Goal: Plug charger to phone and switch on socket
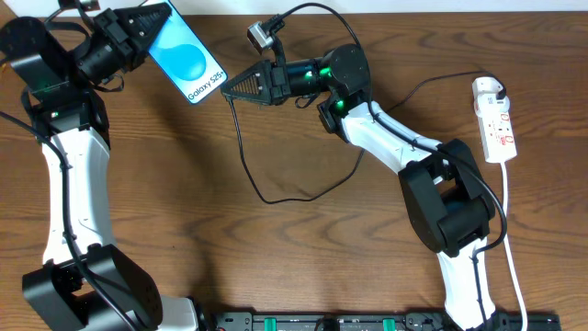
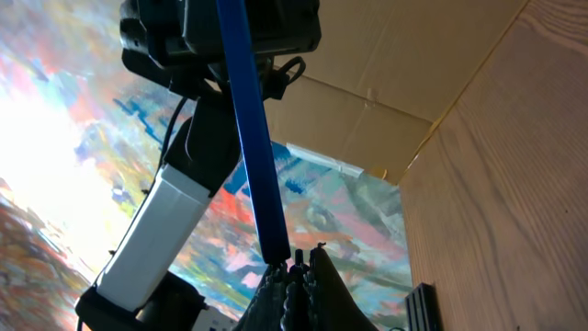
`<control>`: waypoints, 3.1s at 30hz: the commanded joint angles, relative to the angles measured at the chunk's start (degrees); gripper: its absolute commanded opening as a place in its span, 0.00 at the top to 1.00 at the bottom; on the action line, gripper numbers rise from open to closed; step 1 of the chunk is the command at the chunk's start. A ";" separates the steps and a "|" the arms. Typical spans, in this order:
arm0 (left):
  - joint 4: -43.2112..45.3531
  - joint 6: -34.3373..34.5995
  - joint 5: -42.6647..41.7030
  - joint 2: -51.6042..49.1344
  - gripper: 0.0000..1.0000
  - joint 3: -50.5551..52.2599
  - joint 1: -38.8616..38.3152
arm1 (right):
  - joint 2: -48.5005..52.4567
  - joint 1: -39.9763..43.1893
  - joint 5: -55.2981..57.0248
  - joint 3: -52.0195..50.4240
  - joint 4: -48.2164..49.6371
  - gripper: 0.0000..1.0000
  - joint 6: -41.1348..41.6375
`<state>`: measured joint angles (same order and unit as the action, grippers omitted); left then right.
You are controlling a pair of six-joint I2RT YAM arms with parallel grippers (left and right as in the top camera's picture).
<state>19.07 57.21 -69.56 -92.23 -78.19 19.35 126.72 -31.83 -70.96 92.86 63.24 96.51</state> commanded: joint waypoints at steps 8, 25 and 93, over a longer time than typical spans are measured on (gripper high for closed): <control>0.28 1.16 -2.89 0.48 0.92 0.09 0.02 | -0.79 0.96 -6.27 1.11 -0.94 0.99 -4.24; 0.46 11.08 -3.98 0.48 0.93 0.09 4.68 | -0.79 3.65 21.84 1.11 -77.35 0.99 -45.35; -16.70 -10.29 -7.76 -2.12 0.93 4.26 -7.72 | -2.62 0.94 69.96 0.42 -118.68 0.85 -39.56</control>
<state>1.93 47.70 -76.16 -94.19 -73.89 11.88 125.58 -30.06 -1.67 93.67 -55.44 56.36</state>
